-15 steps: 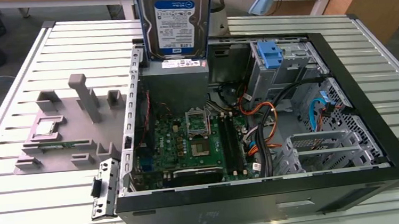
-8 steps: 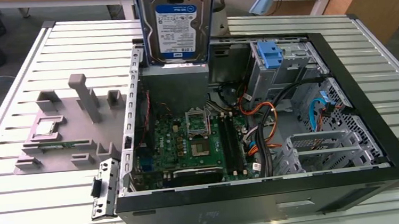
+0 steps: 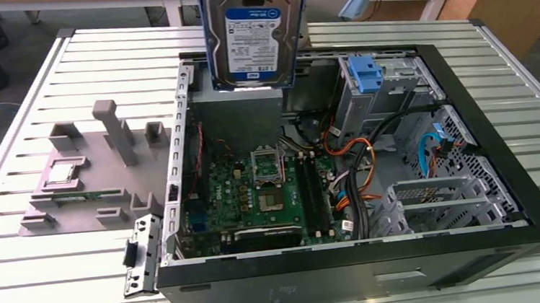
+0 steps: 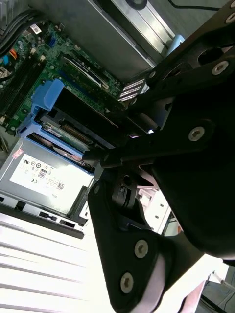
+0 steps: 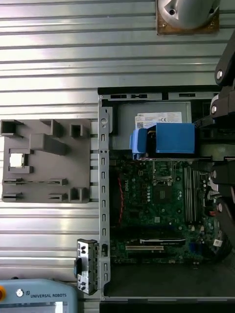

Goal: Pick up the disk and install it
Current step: 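Pick up the disk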

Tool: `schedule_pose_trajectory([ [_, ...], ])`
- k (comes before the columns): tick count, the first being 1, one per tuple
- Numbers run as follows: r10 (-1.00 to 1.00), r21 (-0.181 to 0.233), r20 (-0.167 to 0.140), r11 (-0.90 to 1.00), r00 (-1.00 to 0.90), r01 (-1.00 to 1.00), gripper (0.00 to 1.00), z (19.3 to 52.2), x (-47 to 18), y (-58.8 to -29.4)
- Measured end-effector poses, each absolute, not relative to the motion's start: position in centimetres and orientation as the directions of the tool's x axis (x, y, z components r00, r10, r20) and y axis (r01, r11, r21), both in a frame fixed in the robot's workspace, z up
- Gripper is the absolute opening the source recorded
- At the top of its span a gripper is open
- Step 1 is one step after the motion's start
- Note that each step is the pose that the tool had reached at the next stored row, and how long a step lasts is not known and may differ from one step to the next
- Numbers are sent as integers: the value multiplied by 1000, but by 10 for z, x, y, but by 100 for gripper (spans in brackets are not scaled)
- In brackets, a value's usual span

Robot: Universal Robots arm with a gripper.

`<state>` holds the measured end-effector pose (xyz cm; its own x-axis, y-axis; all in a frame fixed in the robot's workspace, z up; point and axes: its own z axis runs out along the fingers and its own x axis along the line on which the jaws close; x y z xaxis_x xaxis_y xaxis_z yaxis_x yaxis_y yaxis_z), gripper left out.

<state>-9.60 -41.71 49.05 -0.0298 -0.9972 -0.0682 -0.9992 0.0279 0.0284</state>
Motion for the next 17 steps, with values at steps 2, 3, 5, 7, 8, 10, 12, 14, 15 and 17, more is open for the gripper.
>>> schedule_pose_trajectory([
  [2,-997,29,-68,28,-30,-999,35,490,-90,-418],
  [3,-997,29,-68,28,-30,-999,35,490,-87,-418],
  [5,-997,29,-68,28,-30,-999,35,490,-80,-418],
  [7,-997,29,-68,28,-30,-999,35,490,-73,-418],
  [8,-997,30,-68,28,-30,-999,35,490,-70,-418],
  [10,-997,30,-68,28,-30,-999,35,490,-66,-418],
  [12,-997,30,-68,28,-30,-999,35,490,-65,-418],
  [14,-997,30,-68,28,-30,-999,35,490,-65,-418],
  [15,-997,30,-68,28,-30,-999,35,490,-65,-418],
  [17,-997,30,-68,28,-30,-999,35,490,-65,-418],
])
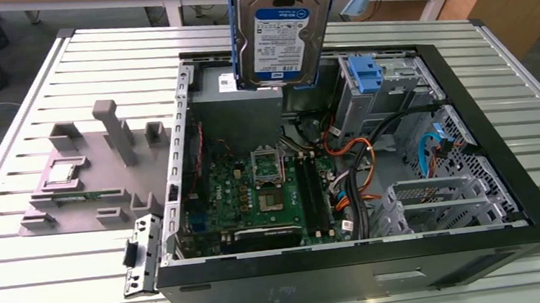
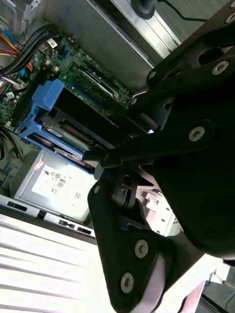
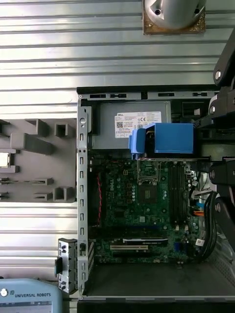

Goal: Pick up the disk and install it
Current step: 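Pick up the disk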

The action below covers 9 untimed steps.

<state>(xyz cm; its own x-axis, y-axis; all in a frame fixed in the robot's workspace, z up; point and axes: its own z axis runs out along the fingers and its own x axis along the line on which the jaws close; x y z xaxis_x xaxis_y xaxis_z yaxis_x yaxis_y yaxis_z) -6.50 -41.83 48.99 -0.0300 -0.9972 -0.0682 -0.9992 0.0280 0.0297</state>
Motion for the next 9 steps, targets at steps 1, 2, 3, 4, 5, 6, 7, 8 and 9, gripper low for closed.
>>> schedule_pose_trajectory([
  [1,-997,30,-68,28,-30,-999,35,490,-65,-418],
  [2,-997,30,-68,28,-30,-999,35,490,-65,-419],
  [3,-997,30,-68,28,-30,-999,35,490,-65,-419],
  [4,-997,30,-68,28,-30,-999,35,490,-65,-420],
  [5,-997,30,-68,28,-30,-999,35,490,-65,-420],
  [6,-997,30,-68,28,-30,-999,35,490,-65,-421],
  [7,-997,30,-68,28,-30,-999,35,490,-65,-421],
  [8,-997,30,-68,28,-30,-999,35,490,-65,-421],
  [9,-997,30,-68,28,-30,-999,35,490,-65,-421],
])
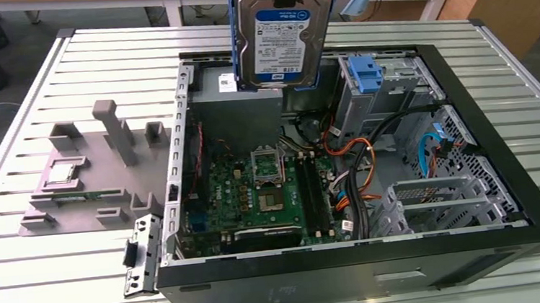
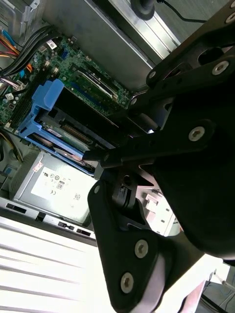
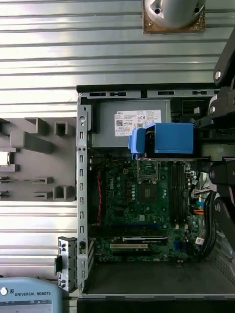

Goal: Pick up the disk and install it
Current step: 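Pick up the disk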

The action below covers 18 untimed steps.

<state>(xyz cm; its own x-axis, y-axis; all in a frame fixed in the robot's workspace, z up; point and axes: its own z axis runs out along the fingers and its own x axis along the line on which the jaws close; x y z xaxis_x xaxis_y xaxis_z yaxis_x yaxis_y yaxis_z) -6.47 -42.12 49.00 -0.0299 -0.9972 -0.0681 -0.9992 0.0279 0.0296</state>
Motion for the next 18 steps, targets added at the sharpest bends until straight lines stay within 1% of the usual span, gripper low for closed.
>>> schedule_pose_trajectory([
  [18,-997,30,-68,28,-30,-999,35,490,-62,-424],
])
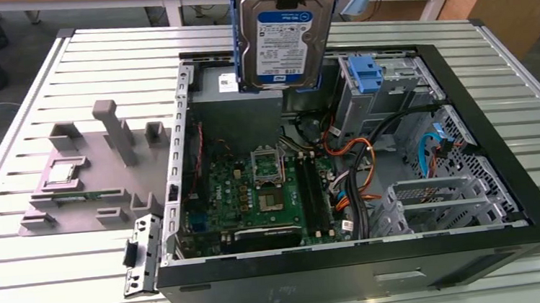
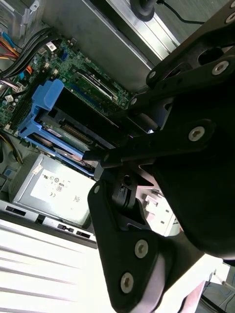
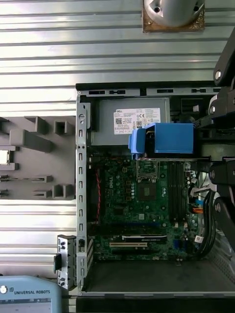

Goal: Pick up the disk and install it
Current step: 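Pick up the disk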

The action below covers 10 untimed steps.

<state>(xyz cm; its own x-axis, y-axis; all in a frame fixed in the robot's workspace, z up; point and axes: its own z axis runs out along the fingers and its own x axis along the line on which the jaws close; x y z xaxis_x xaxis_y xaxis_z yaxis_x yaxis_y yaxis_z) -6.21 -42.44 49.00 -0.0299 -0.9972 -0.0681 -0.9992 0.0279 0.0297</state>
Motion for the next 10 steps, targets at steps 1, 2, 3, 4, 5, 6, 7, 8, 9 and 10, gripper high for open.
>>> schedule_pose_trajectory([
  [1,-997,30,-68,28,-30,-999,35,490,-61,-424],
  [2,-997,30,-68,28,-30,-999,35,490,-59,-424],
  [3,-997,30,-68,28,-30,-999,35,490,-56,-424],
  [4,-997,30,-68,28,-30,-999,35,490,-54,-424],
  [5,-997,30,-68,28,-30,-999,35,490,-52,-424],
  [6,-997,30,-68,28,-30,-999,35,490,-50,-424],
  [7,-997,30,-68,28,-30,-999,35,490,-48,-424],
  [8,-997,30,-68,28,-30,-999,35,490,-47,-425],
  [9,-997,30,-68,28,-30,-999,35,490,-47,-425],
  [10,-997,30,-68,28,-30,-999,35,490,-46,-425],
])
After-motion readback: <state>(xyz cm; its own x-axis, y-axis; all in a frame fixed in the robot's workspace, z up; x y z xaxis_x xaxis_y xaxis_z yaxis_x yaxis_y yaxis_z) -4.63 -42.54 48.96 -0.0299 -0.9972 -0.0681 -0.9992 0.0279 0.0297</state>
